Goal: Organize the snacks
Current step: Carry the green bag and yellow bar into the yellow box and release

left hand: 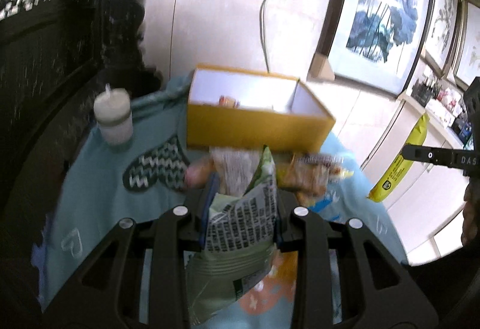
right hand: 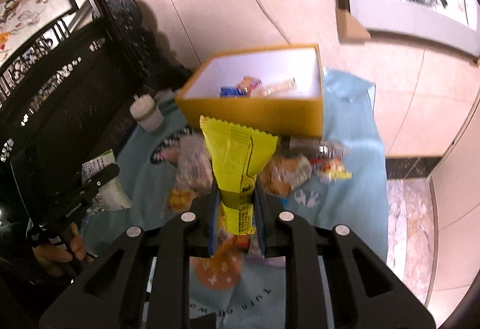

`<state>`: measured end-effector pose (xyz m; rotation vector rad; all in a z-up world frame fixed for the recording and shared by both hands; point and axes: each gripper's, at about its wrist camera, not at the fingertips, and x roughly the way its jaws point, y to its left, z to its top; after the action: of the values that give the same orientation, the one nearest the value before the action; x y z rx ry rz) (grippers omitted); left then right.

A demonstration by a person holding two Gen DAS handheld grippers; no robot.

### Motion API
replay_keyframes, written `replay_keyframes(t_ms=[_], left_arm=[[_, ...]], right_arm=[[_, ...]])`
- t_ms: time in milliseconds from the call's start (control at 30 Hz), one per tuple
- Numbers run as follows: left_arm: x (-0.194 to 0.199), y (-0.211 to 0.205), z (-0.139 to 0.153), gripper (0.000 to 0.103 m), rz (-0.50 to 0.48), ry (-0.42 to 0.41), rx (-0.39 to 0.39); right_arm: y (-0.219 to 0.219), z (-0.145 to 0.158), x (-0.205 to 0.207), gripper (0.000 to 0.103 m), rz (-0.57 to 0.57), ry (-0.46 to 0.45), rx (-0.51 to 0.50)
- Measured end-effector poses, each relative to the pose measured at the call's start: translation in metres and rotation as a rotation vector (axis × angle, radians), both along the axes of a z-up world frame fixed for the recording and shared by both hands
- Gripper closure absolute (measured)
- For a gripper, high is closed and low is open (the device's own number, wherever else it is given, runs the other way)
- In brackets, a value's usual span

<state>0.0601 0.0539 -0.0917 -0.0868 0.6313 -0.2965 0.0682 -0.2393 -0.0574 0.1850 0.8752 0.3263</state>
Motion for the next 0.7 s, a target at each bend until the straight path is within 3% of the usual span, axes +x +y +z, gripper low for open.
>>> replay_keyframes(t_ms=[400, 700], left_arm=[[0.054, -0.025, 0.078, 0.072, -0.046, -0.151, -0.038], [0.144, -0.067, 0.126, 0.071, -0.059, -0.234, -0.015]], right_arm=[[-0.013, 0.087, 0.052, 0.083, -0.005, -0.192, 0.017], [-0.004, 0.107, 0.141, 0.083, 0.020, -0.221, -0.028]])
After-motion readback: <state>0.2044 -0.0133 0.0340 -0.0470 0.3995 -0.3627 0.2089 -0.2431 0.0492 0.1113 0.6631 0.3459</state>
